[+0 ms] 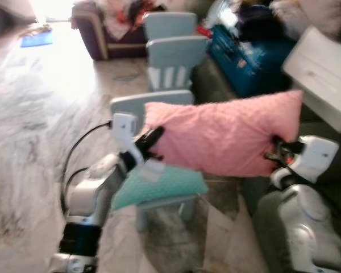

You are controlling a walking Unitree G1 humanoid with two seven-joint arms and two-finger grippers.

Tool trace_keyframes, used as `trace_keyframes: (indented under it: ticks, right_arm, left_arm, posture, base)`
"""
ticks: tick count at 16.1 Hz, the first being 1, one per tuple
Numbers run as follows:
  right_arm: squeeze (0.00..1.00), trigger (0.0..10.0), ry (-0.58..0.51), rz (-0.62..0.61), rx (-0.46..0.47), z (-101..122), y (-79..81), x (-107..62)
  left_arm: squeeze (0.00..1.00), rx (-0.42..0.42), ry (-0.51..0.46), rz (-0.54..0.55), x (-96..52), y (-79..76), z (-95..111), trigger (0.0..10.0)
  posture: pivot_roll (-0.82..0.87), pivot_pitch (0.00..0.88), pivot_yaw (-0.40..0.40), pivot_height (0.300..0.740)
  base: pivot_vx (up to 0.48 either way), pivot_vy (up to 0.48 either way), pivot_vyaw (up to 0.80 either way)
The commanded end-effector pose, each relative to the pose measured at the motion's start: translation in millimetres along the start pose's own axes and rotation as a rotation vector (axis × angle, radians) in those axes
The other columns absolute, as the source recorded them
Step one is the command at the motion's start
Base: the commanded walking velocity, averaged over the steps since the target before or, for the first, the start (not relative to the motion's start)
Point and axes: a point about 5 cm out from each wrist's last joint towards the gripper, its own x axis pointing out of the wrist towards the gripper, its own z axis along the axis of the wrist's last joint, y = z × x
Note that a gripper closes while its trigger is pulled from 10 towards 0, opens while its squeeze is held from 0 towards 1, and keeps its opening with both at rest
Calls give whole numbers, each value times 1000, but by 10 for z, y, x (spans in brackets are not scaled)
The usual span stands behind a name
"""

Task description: Move the pillow to the sofa

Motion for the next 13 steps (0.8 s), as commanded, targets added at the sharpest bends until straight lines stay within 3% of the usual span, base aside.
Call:
trace_keyframes:
  ticks: [1,6,13]
  right_arm:
    - [0,10000,-28,-12,-11,67,-34,5]
    - [0,10000,-28,-17,-10,74,-41,10]
    - [0,10000,-23,-21,-13,65,-50,11]
  left_arm:
    - [0,4,-32,-22,18,-47,64,10000]
    - [0,7,-36,-34,31,-50,72,10000]
    - [0,-5,-42,-32,38,-35,72,10000]
  posture:
    - [-153,108,-16,740]
    - [-154,109,-15,740]
    - [-156,111,-11,740]
  base:
    - [0,0,0]
    - [0,0,-175]
    - [0,0,-800]
